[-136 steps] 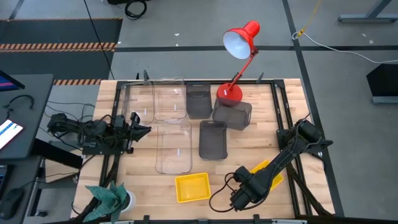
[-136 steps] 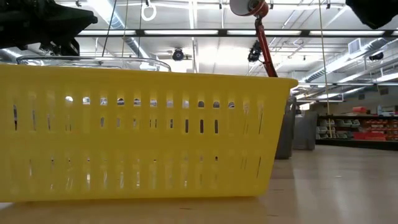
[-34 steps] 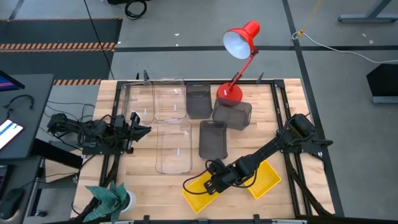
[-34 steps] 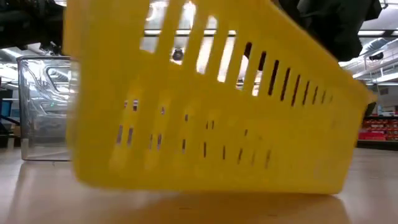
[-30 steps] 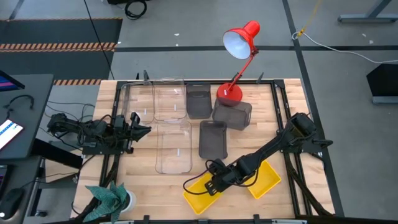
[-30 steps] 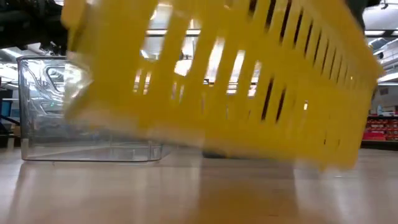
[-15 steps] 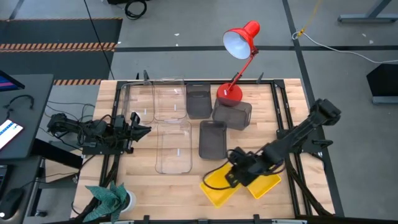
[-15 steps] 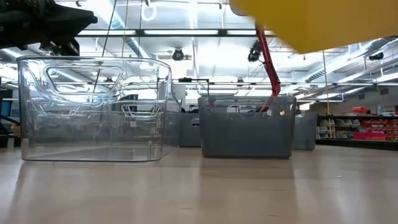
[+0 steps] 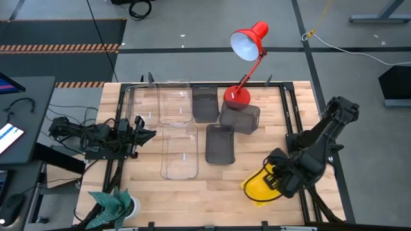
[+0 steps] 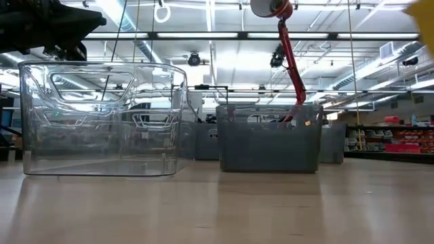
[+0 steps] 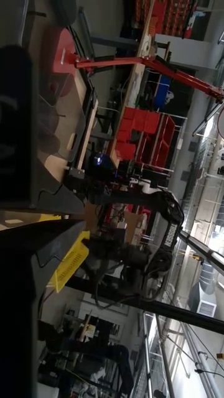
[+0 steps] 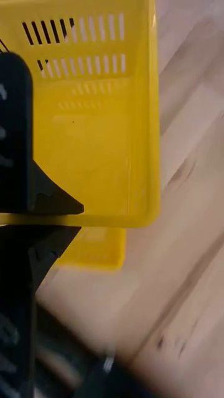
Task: Stack baskets by color
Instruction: Stack the left yellow bin on top of the right yellow bins, then stack the top right black bin on top of the bottom black bin
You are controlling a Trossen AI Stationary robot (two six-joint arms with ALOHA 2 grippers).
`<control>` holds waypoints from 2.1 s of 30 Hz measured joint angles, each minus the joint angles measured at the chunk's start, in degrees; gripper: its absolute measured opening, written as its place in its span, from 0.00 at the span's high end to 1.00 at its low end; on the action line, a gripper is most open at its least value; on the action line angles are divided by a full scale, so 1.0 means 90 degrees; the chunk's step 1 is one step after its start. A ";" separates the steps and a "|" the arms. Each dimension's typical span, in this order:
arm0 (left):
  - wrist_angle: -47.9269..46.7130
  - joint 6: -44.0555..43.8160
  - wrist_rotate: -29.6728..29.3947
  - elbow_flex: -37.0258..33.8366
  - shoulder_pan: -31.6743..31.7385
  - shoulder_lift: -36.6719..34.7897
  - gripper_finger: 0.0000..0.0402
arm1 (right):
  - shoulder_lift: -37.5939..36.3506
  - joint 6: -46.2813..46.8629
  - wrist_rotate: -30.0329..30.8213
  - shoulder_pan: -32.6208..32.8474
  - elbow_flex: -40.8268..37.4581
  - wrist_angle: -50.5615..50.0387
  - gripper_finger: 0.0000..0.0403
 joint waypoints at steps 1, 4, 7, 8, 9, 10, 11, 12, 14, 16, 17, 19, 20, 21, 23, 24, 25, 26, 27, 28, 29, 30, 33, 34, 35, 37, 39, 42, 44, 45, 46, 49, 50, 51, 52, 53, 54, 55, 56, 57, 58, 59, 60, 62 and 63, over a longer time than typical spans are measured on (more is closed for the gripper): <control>0.0000 0.0001 0.0000 -0.0001 -0.0001 0.0000 0.93 | -0.0036 0.0098 -0.0087 0.0078 0.0000 -0.0207 0.97; 0.0000 0.0001 0.0000 -0.0001 -0.0001 0.0000 0.92 | -0.0090 0.0338 -0.0216 0.0271 0.0000 -0.0674 0.97; 0.0000 0.0001 0.0000 -0.0001 0.0000 0.0000 0.91 | -0.0090 0.0364 -0.0219 0.0385 -0.0050 -0.0724 0.97; 0.0000 0.0001 0.0000 -0.0001 0.0000 0.0000 0.91 | -0.0090 0.0367 -0.0218 0.0393 -0.0117 -0.0631 0.97; 0.0000 0.0001 0.0000 0.0000 -0.0002 0.0000 0.91 | -0.0090 0.0364 -0.0227 0.0393 -0.0204 -0.0506 0.97; 0.0000 0.0001 0.0000 -0.0001 -0.0002 0.0000 0.92 | -0.0087 0.0358 -0.0257 0.0393 -0.0303 -0.0365 0.97; 0.0000 0.0000 0.0000 0.0000 -0.0001 0.0000 0.92 | -0.0087 0.0343 -0.0316 0.0391 -0.0424 -0.0216 0.97; 0.0000 0.0001 0.0000 -0.0001 -0.0002 0.0000 0.93 | -0.0085 0.0340 -0.0383 0.0391 -0.0559 -0.0071 0.97; 0.0000 0.0000 0.0000 -0.0001 -0.0001 0.0000 0.93 | -0.0080 0.0340 -0.0507 0.0393 -0.0829 0.0167 0.97; 0.0000 0.0001 0.0000 -0.0001 -0.0002 0.0000 0.94 | -0.0080 0.0365 -0.0514 0.0391 -0.1063 0.0415 0.97; 0.0000 0.0000 0.0000 -0.0001 0.0000 0.0000 0.94 | -0.0079 0.0388 -0.0502 0.0391 -0.1166 0.0523 0.97; 0.0001 0.0001 0.0000 -0.0001 -0.0001 0.0000 0.93 | -0.0075 0.0490 -0.0444 0.0367 -0.1325 0.0679 0.97; 0.0002 0.0001 0.0000 -0.0001 -0.0002 0.0000 0.93 | -0.0077 0.0531 -0.0396 0.0351 -0.1394 0.0786 0.96; 0.0000 0.0001 0.0000 -0.0001 -0.0002 0.0000 0.93 | -0.0077 0.0536 -0.0357 0.0327 -0.1465 0.0918 0.95; 0.0000 0.0001 0.0000 -0.0001 -0.0002 0.0000 0.92 | -0.0077 0.0507 -0.0351 0.0291 -0.1591 0.1195 0.93; 0.0000 0.0001 0.0000 -0.0001 0.0000 0.0000 0.92 | -0.0077 0.0500 -0.0350 0.0273 -0.1676 0.1377 0.91; 0.0001 0.0001 0.0000 -0.0001 -0.0001 0.0000 0.92 | -0.0077 0.0498 -0.0357 0.0251 -0.1753 0.1552 0.90; 0.0000 0.0001 0.0000 0.0000 0.0000 0.0000 0.92 | -0.0077 0.0491 -0.0369 0.0228 -0.1838 0.1732 0.88; 0.0000 -0.0001 0.0000 -0.0001 0.0000 0.0000 0.92 | -0.0077 0.0470 -0.0388 0.0205 -0.1921 0.1915 0.86; 0.0000 0.0000 0.0000 -0.0001 0.0000 0.0000 0.92 | -0.0077 0.0426 -0.0449 0.0173 -0.1996 0.2100 0.84; 0.0000 0.0001 0.0000 -0.0001 -0.0002 -0.0002 0.92 | -0.0076 0.0351 -0.0557 0.0127 -0.2054 0.2249 0.82; 0.0000 0.0001 0.0000 0.0001 0.0000 0.0000 0.93 | -0.0074 0.0277 -0.0709 0.0072 -0.2082 0.2311 0.80; 0.0002 0.0001 0.0000 -0.0001 -0.0001 0.0000 0.94 | -0.0122 0.0030 -0.1254 -0.0125 -0.2041 0.2267 0.73; 0.0001 0.0000 0.0000 0.0000 -0.0001 0.0000 0.94 | -0.0163 -0.0052 -0.1377 -0.0193 -0.1978 0.2195 0.71; 0.0002 0.0001 0.0000 -0.0001 -0.0001 0.0000 0.94 | -0.0214 -0.0130 -0.1471 -0.0257 -0.1901 0.2104 0.70; 0.0002 0.0000 0.0000 -0.0001 -0.0002 0.0000 0.93 | -0.0326 -0.0284 -0.1580 -0.0374 -0.1722 0.1816 0.67; 0.0000 0.0001 0.0000 -0.0001 -0.0001 0.0000 0.92 | -0.0435 -0.0500 -0.1623 -0.0474 -0.1559 0.1519 0.65; 0.0001 0.0000 0.0000 -0.0001 -0.0002 0.0000 0.91 | -0.0601 -0.0849 -0.1259 -0.0549 -0.1455 0.1395 0.64; 0.0002 0.0001 0.0000 -0.0001 -0.0002 0.0000 0.91 | -0.0668 -0.0999 -0.0798 -0.0554 -0.1447 0.1518 0.64; 0.0002 0.0001 0.0000 -0.0001 0.0000 0.0000 0.91 | -0.0685 -0.1002 -0.0498 -0.0550 -0.1447 0.1599 0.64; 0.0001 0.0001 0.0000 0.0000 -0.0002 0.0000 0.91 | -0.0687 -0.0996 -0.0148 -0.0542 -0.1447 0.1687 0.64; 0.0000 0.0001 0.0000 0.0001 -0.0002 0.0000 0.92 | -0.0609 -0.0989 0.1125 -0.0585 -0.1447 0.1971 0.65; 0.0000 0.0001 0.0000 0.0001 -0.0002 0.0000 0.92 | -0.0563 -0.1015 0.1452 -0.0644 -0.1447 0.2143 0.65; 0.0002 0.0001 0.0000 0.0001 -0.0002 0.0000 0.93 | -0.0518 -0.1116 0.1701 -0.0744 -0.1447 0.2348 0.65; 0.0000 -0.0001 0.0000 0.0000 -0.0001 0.0000 0.93 | -0.0480 -0.1309 0.1858 -0.0852 -0.1447 0.2575 0.65; 0.0000 0.0001 0.0001 0.0001 -0.0001 0.0000 0.93 | -0.0428 -0.1566 0.1942 -0.0962 -0.1445 0.2820 0.65; 0.0000 -0.0001 0.0000 -0.0001 -0.0002 0.0000 0.93 | -0.0376 -0.1875 0.1965 -0.1095 -0.1445 0.3099 0.65; 0.0002 -0.0001 0.0000 -0.0001 0.0000 0.0000 0.93 | -0.0299 -0.2192 0.1965 -0.1227 -0.1445 0.3376 0.65; 0.0000 0.0001 0.0000 0.0001 0.0000 0.0000 0.92 | -0.0223 -0.2515 0.1929 -0.1368 -0.1445 0.3664 0.65; 0.0001 0.0001 0.0000 0.0001 -0.0002 0.0000 0.92 | -0.0142 -0.2856 0.1831 -0.1523 -0.1445 0.3959 0.65; 0.0002 0.0001 0.0000 0.0001 -0.0002 -0.0002 0.92 | -0.0066 -0.3196 0.1686 -0.1681 -0.1445 0.4260 0.65; 0.0000 0.0001 0.0000 0.0001 0.0000 0.0000 0.91 | 0.0009 -0.3503 0.1500 -0.1856 -0.1445 0.4530 0.65; 0.0000 0.0001 0.0002 0.0001 -0.0002 0.0000 0.91 | 0.0085 -0.3778 0.1311 -0.2028 -0.1445 0.4788 0.65; 0.0000 0.0001 0.0000 0.0000 -0.0002 0.0000 0.91 | 0.0232 -0.4273 0.0939 -0.2354 -0.1445 0.5261 0.65; 0.0000 0.0001 0.0001 0.0001 -0.0001 -0.0001 0.91 | 0.0307 -0.4497 0.0780 -0.2504 -0.1445 0.5491 0.65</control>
